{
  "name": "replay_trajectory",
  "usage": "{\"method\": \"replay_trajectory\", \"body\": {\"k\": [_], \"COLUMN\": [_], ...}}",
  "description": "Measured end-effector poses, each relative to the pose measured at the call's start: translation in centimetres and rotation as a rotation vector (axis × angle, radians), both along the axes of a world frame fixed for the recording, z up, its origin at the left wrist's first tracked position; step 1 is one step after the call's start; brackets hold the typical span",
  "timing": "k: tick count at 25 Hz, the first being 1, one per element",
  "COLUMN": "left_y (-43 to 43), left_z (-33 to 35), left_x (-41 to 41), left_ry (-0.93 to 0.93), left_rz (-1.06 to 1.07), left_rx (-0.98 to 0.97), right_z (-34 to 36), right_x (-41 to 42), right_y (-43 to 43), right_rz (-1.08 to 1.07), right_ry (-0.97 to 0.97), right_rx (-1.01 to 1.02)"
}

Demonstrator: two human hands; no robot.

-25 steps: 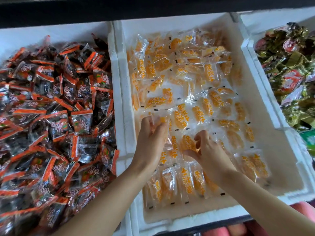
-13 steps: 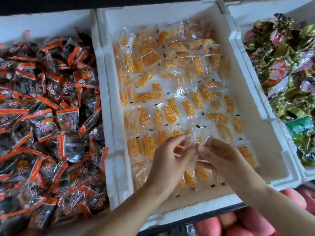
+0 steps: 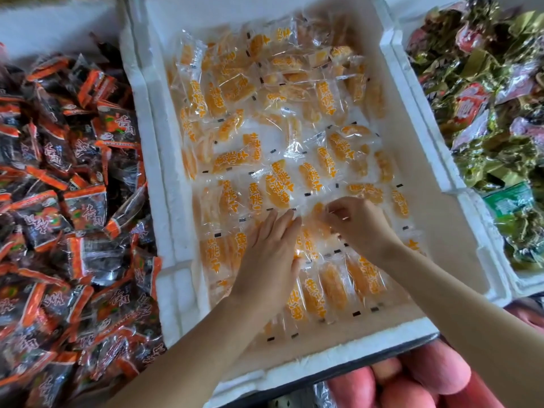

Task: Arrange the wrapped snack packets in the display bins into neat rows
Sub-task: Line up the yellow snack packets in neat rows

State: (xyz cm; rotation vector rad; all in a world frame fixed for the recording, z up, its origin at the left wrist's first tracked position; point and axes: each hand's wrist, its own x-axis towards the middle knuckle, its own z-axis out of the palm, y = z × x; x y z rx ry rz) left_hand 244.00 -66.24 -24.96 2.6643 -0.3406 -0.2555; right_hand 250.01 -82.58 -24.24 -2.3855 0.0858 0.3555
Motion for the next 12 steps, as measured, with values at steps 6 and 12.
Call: {"method": "replay_trajectory", "body": {"k": [6, 12], "left_y": [0.4, 0.5], "left_z": [-1.3, -1.1], "left_x": [0.0, 0.1], "left_ry": [-0.108, -0.05], "left_rz": [0.021, -0.008], "left_rx": [-0.025, -0.015], "right_z": [0.2, 0.7], "right_x": [0.4, -0.2], "right_y": [0.1, 0.3], "right_rz": [0.115, 0.16], "right_ry": [0.027, 0.019], "right_rx": [-0.081, -0.281]}}
